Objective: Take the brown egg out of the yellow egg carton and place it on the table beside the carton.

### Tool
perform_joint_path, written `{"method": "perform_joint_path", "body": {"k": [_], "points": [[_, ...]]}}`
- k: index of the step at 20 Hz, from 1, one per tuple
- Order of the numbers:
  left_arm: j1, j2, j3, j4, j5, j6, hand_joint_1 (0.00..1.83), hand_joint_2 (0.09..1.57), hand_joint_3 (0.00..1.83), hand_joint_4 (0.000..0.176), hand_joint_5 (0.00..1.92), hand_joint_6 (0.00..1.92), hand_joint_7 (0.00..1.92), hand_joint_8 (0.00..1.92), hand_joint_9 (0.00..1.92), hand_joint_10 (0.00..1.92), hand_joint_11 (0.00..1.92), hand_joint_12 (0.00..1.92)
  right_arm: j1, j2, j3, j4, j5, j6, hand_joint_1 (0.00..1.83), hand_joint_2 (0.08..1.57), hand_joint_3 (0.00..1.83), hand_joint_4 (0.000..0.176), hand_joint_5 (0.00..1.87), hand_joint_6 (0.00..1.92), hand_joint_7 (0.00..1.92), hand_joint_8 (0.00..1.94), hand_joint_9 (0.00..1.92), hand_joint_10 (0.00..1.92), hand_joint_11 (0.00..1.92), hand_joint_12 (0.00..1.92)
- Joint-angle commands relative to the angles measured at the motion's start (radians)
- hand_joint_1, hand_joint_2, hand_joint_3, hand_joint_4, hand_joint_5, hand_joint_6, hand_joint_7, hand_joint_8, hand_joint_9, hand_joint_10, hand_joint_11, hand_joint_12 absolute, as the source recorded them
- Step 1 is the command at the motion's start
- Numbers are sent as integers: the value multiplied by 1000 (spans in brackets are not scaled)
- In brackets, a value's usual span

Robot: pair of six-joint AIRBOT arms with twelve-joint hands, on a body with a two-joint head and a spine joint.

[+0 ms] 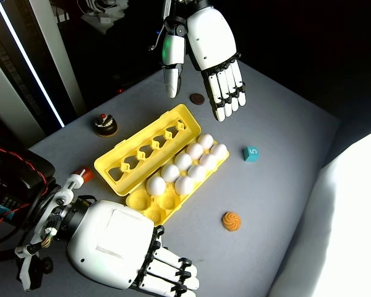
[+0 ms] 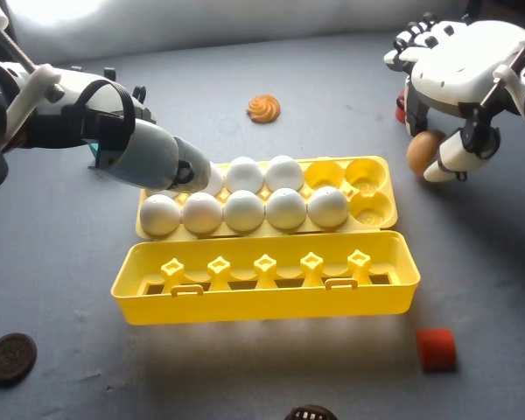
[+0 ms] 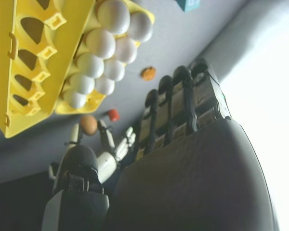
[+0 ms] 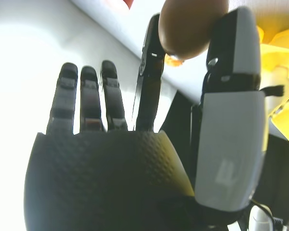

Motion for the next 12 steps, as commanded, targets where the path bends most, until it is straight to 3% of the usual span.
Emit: {"method": "perform_joint_path", "body": {"k": [1,2,4,5,7,9,10,11,12], "points": [[-14,-3,-5,63,-23,-1,0,1240,0,0,92,2,110,0,70,0,9,5,5,6,8,-34,81,3,1092,1033,1,117,1165,667,89,1,0,0,0,0],[-14,-3,-5,63,-23,-1,0,1241,0,0,86,0,105,0,62,0,1,0,4,6,10,-34,81,4,1098,1034,0,97,1164,669,87,0,0,0,0,0],[-14,-3,-5,63,-23,-1,0,1243,0,0,102,7,128,9,89,11,27,12,2,6,13,-34,83,5,1087,1046,2,107,1132,724,88,0,0,0,0,0],[-14,-3,-5,63,-23,-1,0,1243,0,0,102,6,131,10,94,12,33,15,2,6,14,-34,84,7,1096,1048,1,80,1132,724,93,2,0,0,0,0],[-14,-3,-5,63,-23,-1,0,1240,0,0,102,6,131,8,94,10,22,11,3,5,18,-35,85,11,1098,1047,0,76,1133,723,74,0,0,0,0,0],[-14,-3,-5,63,-23,-1,0,1243,0,0,104,6,131,6,94,8,23,12,5,-2,27,-35,84,12,1077,1056,1,120,1106,766,14,0,0,0,0,0],[-14,-3,-5,63,-23,-1,0,1244,1,0,113,9,147,12,114,16,40,19,6,-7,34,-35,84,12,1070,1059,1,132,1092,790,4,0,0,0,0,0],[-14,-3,-5,63,-23,-1,0,1242,0,0,100,2,141,8,105,10,24,13,6,-10,39,-35,84,12,1052,1063,1,167,1076,815,0,0,0,0,0,0],[-14,-3,-5,63,-23,-1,0,1245,1,0,90,0,132,3,96,6,18,10,5,-12,44,-35,84,12,1050,1063,1,174,1074,819,0,0,0,0,0,0]]}}
